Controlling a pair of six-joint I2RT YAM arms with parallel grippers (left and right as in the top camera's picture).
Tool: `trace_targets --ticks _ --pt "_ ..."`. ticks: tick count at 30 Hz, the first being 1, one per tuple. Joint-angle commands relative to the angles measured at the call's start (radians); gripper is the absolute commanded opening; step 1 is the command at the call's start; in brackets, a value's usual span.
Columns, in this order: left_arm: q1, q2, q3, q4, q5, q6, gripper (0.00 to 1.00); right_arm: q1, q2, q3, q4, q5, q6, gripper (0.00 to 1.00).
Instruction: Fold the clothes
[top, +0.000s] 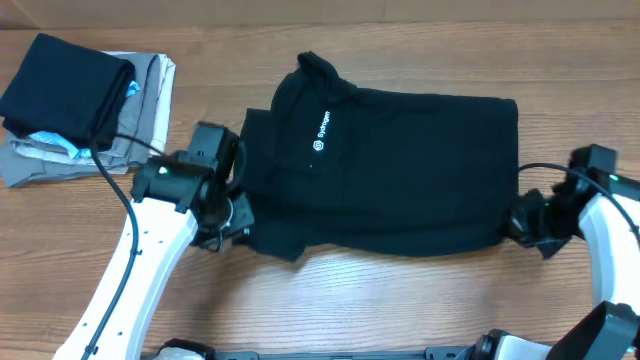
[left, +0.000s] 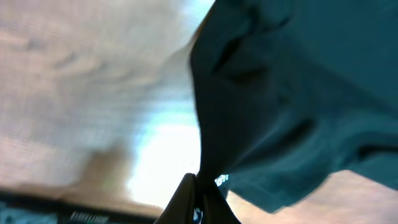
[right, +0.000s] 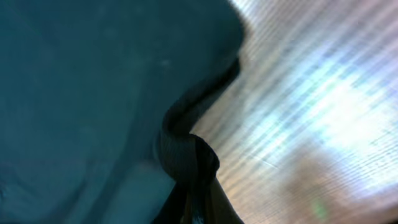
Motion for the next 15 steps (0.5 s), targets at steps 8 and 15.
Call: trace_targets --ticks 8,15 --pt "0.018 0.187 0.071 0.155 -0.031 0.021 0.04 0.037 0.005 0.026 0.134 0.036 -0.028 0.04" --pt "0.033 0.232 0.142 0.209 -0.034 0.023 0.04 0.037 0.046 0.024 0.203 0.036 -0.027 0.04"
